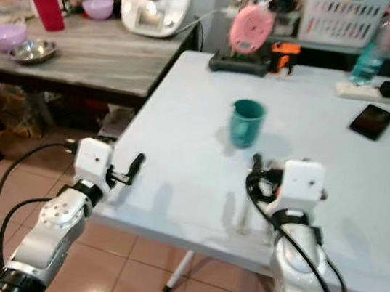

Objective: Setting the table

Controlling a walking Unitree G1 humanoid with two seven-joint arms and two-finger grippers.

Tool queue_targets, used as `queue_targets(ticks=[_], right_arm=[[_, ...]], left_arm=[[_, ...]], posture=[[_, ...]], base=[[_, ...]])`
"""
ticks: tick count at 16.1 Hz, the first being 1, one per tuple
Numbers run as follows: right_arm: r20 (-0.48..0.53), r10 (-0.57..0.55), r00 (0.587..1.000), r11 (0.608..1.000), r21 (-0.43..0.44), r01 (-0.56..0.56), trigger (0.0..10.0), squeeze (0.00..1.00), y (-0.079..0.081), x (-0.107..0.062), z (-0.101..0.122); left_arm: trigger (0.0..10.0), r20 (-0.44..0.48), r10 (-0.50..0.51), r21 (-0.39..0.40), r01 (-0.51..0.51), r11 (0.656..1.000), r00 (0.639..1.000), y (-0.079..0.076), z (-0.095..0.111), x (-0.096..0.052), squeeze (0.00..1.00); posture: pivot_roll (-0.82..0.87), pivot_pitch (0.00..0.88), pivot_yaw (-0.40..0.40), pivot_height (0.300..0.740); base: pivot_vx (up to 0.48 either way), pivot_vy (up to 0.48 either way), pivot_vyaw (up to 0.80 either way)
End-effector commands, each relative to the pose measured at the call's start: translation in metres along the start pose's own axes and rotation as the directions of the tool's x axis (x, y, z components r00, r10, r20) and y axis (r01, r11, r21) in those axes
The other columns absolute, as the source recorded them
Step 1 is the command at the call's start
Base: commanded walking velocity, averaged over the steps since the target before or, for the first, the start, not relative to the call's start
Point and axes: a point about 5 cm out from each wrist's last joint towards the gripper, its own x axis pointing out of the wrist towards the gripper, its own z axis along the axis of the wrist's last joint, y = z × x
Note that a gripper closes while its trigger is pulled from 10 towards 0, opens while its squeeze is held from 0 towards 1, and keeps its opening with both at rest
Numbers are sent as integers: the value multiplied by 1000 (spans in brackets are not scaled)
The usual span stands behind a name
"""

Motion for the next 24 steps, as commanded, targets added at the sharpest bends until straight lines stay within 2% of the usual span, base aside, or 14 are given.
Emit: queue_targets(ticks=[1,2,3,6,7,8,9,10,12,13,17,19,21,24], right_arm=[[2,34,999,999,13,-34,10000,0,10,-1,0],[-5,31,1000,999,11,-31,10000,0,10,-1,-1],[-16,27,1000,1000,-7,-27,10000,0,10,0,-2],[-23,26,999,999,-21,-26,10000,0,11,-1,-4],[-28,24,999,998,-56,-25,10000,0,13,-1,-7],[-35,41,999,999,-24,-42,10000,0,15,-1,-9],[-43,46,998,998,-37,-48,10000,0,16,-2,-10],[-61,23,998,997,-69,-28,10000,0,15,-2,-14],[-101,23,995,999,-36,-26,10000,0,18,-1,-17],[-123,37,992,998,-37,-42,10000,0,21,-1,-19],[-200,17,980,991,135,10,10000,0,22,-1,-30],[-233,20,972,991,136,13,10000,0,23,-1,-35],[-297,-26,954,984,163,78,10000,0,14,-7,-50],[-310,-47,950,982,161,101,10000,0,8,-4,-51]], left_arm=[[10000,-20,24,12,-24,1000,1000,13,-5,-4,0],[10000,-23,13,6,-13,1000,1000,13,-6,-5,0],[10000,-27,-40,-11,40,999,999,13,-9,-8,0],[10000,-24,-91,8,92,996,996,11,-11,-13,0],[10000,-31,-156,30,156,987,987,8,-14,-17,0],[10000,-34,-186,27,187,982,982,7,-15,-19,0],[10000,-40,-238,41,240,970,970,5,-16,-22,0],[10000,-38,-313,101,315,944,949,1,-18,-26,0],[10000,-39,-385,109,387,916,922,-3,-19,-30,0],[10000,-34,-391,102,393,914,920,-4,-18,-30,0],[10000,-23,-436,124,436,891,899,-7,-16,-28,0],[10000,-11,-436,114,434,893,900,-8,-13,-26,0],[10000,6,-435,104,432,896,900,-9,-9,-23,0],[10000,19,-443,104,439,892,896,-10,-6,-23,0]], posture=[[-329,3,103,740],[-329,3,103,740],[-327,3,104,740],[-325,7,103,740],[-325,8,105,740],[-325,10,106,740],[-325,10,106,740],[-328,15,106,740],[-329,16,107,740],[-334,18,110,740],[-340,22,112,740],[-346,20,111,740],[-342,18,111,740],[-341,20,112,740]], base=[[0,0,0],[0,0,0],[0,0,0],[0,0,0],[0,0,0],[0,0,0],[0,0,0],[0,0,0],[0,0,0],[0,0,0],[0,0,0],[0,0,0],[0,0,0],[0,0,0]])
